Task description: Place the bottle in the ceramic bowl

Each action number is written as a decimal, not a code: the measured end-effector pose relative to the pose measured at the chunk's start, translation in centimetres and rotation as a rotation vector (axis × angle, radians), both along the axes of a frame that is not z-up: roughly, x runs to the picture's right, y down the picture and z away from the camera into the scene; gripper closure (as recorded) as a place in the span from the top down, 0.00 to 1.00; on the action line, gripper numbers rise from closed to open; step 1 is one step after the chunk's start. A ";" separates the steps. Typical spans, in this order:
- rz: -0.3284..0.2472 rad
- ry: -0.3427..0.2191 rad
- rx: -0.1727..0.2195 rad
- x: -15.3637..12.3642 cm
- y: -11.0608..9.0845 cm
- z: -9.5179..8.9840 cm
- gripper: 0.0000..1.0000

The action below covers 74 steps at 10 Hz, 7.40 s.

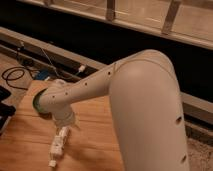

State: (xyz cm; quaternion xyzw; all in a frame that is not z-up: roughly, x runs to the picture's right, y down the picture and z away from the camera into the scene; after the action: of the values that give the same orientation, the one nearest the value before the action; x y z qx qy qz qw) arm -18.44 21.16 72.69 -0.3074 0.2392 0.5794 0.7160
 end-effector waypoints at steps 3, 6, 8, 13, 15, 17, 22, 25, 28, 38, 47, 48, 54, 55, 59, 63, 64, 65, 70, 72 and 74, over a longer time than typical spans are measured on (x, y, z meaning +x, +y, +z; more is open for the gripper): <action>0.011 -0.014 -0.039 -1.0 1.3 2.5 0.65; 0.010 -0.026 -0.051 -1.9 1.3 2.7 0.65; 0.014 -0.032 -0.055 -2.2 1.4 2.7 0.65; 0.023 -0.063 -0.106 -4.0 3.2 3.7 0.65; 0.022 -0.072 -0.135 -4.6 4.1 4.5 0.65; 0.020 -0.080 -0.164 -5.3 4.9 5.3 0.65; -0.002 -0.084 -0.139 -5.9 5.0 4.9 0.24; -0.002 -0.086 -0.090 -5.2 3.8 3.9 0.01; -0.003 -0.132 -0.012 -3.8 -0.3 2.9 0.00; -0.157 -0.518 -0.002 -3.4 -9.3 2.9 0.00; -0.260 -0.631 -0.038 -7.7 -12.2 4.7 0.00; -0.296 -0.662 -0.045 -9.9 -13.4 5.3 0.00; -0.500 -0.790 0.145 -15.4 -19.5 5.2 0.00; -0.507 -0.783 0.194 -14.8 -19.8 5.0 0.00; -0.511 -0.708 0.399 -9.9 -19.5 5.1 0.00; -0.547 -0.704 0.454 -11.1 -19.8 7.1 0.00; -0.567 -0.710 0.444 -12.5 -20.3 7.9 0.00; -0.578 -0.715 0.431 -13.4 -20.4 8.5 0.00; -0.606 -0.705 0.351 -15.1 -20.2 11.4 0.16; -0.607 -0.699 0.353 -14.7 -20.4 11.6 0.39; -0.606 -0.702 0.352 -14.9 -20.3 11.5 0.59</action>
State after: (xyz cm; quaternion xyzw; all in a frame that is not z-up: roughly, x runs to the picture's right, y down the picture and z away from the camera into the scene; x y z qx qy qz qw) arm -33.39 0.87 84.14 -0.2751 -0.0394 0.2381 0.9306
